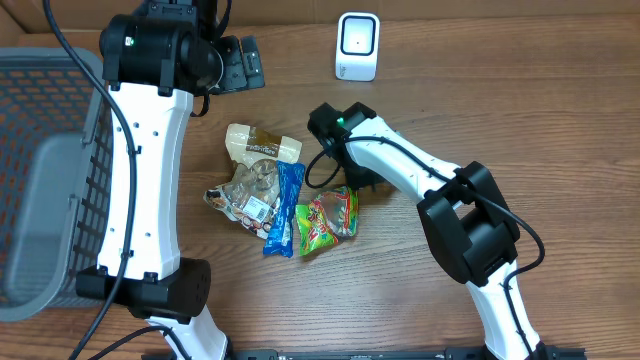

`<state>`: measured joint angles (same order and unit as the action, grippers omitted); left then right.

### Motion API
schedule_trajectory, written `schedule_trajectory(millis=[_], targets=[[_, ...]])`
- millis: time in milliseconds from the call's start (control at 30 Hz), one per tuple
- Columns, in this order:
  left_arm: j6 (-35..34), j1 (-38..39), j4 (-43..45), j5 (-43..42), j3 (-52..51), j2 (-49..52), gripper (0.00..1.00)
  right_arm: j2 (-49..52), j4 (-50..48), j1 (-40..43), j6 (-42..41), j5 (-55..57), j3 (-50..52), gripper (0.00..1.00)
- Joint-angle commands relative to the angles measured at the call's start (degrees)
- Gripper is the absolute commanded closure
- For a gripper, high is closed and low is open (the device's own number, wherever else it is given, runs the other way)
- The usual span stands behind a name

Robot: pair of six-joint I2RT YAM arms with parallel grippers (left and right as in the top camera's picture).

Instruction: Scan the item barcode

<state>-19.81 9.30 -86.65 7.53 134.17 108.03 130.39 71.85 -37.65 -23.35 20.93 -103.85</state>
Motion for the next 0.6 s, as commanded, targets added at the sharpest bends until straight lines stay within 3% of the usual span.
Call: schedule_trajectory(millis=[0, 367, 567], targets=[[-1.2, 0.1, 0.1, 0.0, -0.4, 0.1, 0.0, -3.7, -1.4, 0.0, 7.1, -16.3, -3.2, 0.37], [-1.2, 0.1, 0.1, 0.0, -0.4, 0.1, 0.0, -8.1, 0.0, 7.7, 10.1, -26.2, -10.5, 0.37], [-1.2, 0.1, 0.1, 0.0, -0.4, 0.1, 0.0, -7.9, 2.5, 18.4, 19.9, -33.6, -11.5, 0.31]])
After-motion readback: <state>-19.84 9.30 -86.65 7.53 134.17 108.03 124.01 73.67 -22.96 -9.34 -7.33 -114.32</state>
